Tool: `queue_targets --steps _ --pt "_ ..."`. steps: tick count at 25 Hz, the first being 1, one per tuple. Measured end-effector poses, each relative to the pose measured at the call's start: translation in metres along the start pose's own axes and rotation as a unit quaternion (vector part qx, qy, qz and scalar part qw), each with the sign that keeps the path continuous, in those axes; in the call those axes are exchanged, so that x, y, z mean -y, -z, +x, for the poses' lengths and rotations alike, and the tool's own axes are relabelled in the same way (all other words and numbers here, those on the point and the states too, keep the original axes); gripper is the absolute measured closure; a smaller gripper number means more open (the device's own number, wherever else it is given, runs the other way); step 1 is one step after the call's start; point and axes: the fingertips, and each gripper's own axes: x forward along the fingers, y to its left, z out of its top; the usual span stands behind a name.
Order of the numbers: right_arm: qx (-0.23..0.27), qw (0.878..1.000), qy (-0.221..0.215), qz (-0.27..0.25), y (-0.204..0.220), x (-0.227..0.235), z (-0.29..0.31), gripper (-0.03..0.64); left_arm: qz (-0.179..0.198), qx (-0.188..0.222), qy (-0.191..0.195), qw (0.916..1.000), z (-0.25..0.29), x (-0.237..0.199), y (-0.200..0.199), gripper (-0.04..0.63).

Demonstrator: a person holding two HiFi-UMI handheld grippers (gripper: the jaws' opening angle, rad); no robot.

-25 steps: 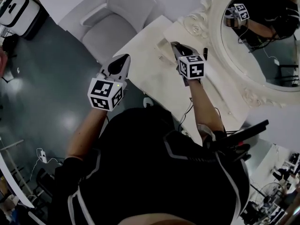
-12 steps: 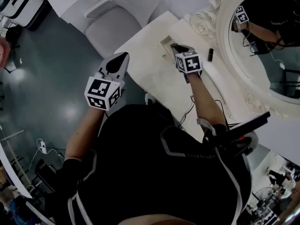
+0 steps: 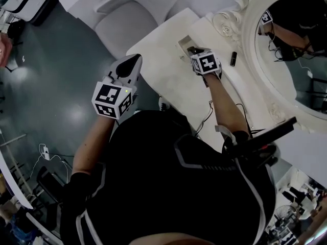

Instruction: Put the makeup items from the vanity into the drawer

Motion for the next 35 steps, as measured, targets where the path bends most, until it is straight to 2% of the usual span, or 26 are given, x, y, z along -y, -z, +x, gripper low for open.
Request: queue_targets --steps 17,24,35 --pt "-0.073 0.995 -0.029 -0.056 0.002 -0.006 0.015 0.520 -0.008 -0.006 0.005 0.9999 -0.003 -0.001 0.005 0.592" --pt "-0.063 0.995 -0.014 -0.070 -0.001 -0.005 0.016 0.515 -0.012 -0.001 -0.004 0.9999 -0.008 -0.009 0.003 0.592" --pt "-0.037 0.999 -0.010 -0.035 -0.011 -0.004 0.002 0.453 -0.005 -0.003 0.001 1.0000 -0.017 -0.016 0.004 0.592"
